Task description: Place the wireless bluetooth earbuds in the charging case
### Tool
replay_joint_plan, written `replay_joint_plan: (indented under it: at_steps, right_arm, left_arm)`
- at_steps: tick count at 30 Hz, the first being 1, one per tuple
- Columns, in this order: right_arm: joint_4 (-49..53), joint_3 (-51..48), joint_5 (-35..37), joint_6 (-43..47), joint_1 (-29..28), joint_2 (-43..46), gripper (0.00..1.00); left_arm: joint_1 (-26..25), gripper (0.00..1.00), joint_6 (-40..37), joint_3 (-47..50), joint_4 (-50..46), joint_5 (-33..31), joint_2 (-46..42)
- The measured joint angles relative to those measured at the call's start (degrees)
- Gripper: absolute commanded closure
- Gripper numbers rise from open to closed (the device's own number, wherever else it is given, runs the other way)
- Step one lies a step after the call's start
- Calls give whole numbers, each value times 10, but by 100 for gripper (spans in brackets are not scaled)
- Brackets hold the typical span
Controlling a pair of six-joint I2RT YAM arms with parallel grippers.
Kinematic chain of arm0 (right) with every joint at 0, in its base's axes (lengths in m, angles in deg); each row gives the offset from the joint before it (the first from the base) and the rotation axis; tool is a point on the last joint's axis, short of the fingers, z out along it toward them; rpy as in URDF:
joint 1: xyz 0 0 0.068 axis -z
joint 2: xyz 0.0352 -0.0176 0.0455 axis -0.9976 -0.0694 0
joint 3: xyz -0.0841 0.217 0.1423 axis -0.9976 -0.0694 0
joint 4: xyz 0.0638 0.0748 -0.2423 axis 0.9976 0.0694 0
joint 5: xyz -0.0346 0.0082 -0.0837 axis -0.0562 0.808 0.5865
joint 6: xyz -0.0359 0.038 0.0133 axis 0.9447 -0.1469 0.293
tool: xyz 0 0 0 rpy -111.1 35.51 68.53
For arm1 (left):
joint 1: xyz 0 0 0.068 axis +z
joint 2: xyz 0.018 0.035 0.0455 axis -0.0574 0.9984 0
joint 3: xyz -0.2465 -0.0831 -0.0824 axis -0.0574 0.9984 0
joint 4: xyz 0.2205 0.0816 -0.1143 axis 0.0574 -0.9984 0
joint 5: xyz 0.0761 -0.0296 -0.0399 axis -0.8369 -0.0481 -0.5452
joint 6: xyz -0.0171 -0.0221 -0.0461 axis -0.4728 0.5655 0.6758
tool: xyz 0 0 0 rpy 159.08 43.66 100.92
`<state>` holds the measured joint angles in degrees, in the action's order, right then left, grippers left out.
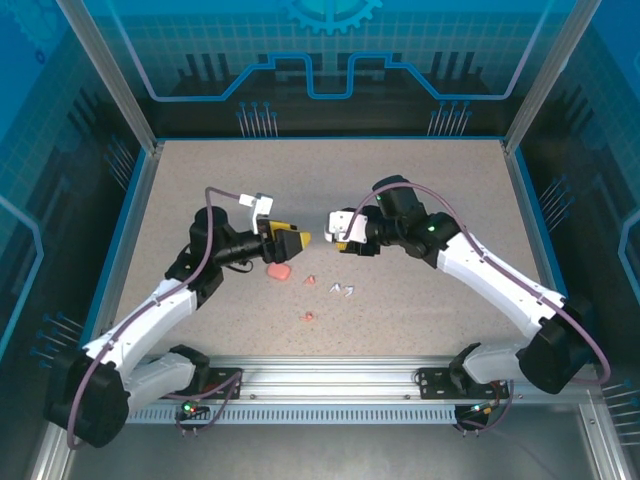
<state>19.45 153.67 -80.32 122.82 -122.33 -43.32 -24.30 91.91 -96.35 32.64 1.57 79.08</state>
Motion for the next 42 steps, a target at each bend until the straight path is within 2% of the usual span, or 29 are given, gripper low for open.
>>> replay_joint_plan:
  at_steps: [5,12,23,42]
  right_arm:
    - [0,0,11,0,0,19,55]
    - [0,-10,21,1,-4,30,55]
    - [0,-11,31,4,-8,30,55]
    - [0,-11,47,4,-8,28,53]
  left_arm:
    - [-37,16,8,-22,11,2,39]
    - [-76,26,15,-49,31,-6,92]
    - [-99,42,40,-75,62,-21,148]
    - [-104,68,56,-89,66,-31,175]
